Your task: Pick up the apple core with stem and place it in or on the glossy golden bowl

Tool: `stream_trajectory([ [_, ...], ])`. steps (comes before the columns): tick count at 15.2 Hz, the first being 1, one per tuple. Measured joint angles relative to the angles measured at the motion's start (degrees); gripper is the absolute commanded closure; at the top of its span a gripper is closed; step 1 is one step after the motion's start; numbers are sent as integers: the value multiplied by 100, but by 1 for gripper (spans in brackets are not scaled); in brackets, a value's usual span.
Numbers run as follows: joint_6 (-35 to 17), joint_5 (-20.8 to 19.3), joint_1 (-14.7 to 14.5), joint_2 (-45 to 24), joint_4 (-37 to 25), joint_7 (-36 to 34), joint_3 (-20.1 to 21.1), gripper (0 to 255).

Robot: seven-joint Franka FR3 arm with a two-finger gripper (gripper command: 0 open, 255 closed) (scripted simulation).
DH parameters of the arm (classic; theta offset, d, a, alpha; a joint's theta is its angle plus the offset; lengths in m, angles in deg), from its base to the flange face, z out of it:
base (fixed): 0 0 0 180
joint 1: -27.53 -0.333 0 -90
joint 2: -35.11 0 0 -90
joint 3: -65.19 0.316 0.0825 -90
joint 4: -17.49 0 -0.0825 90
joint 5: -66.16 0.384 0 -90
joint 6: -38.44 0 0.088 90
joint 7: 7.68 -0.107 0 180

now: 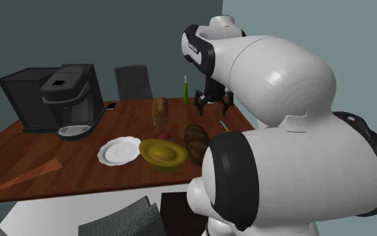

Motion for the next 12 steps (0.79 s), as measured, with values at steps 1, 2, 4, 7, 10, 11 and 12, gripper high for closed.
stream_trajectory([
  [1, 0, 0, 0, 0, 0, 0, 0, 0],
  [2, -72, 23, -10, -70, 13, -21, 25, 0],
  [4, -324, 103, -47, -321, 50, -96, 116, 0],
  [7, -716, 245, -117, -764, 52, -248, 289, 0],
  [10, -1147, 373, -189, -1324, -28, -405, 475, 0],
  [11, -1301, 403, -207, -1518, -48, -448, 529, 0],
  [12, -1407, 438, -232, -1684, -95, -503, 586, 0],
])
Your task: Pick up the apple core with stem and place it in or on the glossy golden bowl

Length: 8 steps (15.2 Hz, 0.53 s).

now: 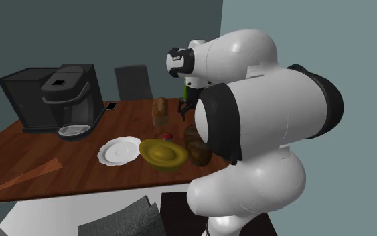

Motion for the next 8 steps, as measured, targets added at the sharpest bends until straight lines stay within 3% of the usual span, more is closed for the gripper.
stream_trajectory([
  [8, -882, 120, -159, -1530, -524, -370, 387, 0],
])
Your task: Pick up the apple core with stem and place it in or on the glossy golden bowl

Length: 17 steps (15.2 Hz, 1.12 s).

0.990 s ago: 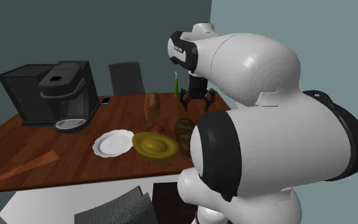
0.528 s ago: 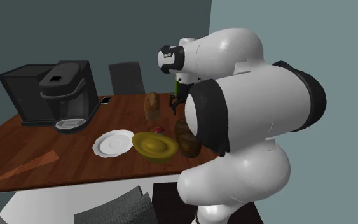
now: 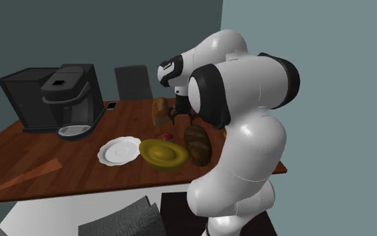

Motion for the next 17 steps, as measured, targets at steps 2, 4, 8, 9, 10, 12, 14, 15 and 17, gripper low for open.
stream_trajectory([
  [2, -183, -3, -55, -415, -207, -125, 99, 0],
  [4, -295, -23, -115, -837, -489, -259, 189, 0],
  [8, -535, -148, -227, -1824, -1170, -484, 303, 0],
  [9, -627, -177, -268, -2049, -1283, -543, 329, 0],
  [10, -647, -204, -311, -2256, -1452, -607, 353, 0],
  [12, -696, -255, -368, -2603, -1721, -672, 371, 0],
  [14, -802, -277, -398, -2753, -1755, -700, 377, 0],
  [15, -864, -279, -406, -2781, -1720, -705, 380, 0],
  [17, -1011, -281, -420, -2822, -1615, -709, 384, 0],
])
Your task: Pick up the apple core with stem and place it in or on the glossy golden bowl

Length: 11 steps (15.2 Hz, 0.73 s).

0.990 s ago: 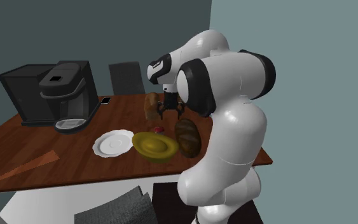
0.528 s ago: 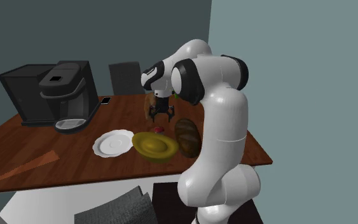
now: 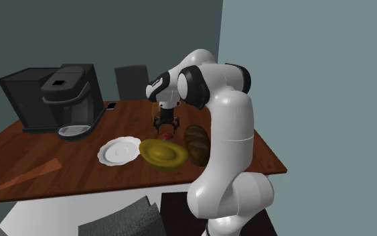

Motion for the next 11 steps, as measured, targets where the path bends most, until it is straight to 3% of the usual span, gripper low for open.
stream_trajectory([
  [9, -260, -11, -25, -101, 156, -8, 4, 0],
  [10, -260, -11, -25, -101, 156, -8, 4, 255],
  [11, -260, -12, -24, -100, 155, -9, 3, 255],
])
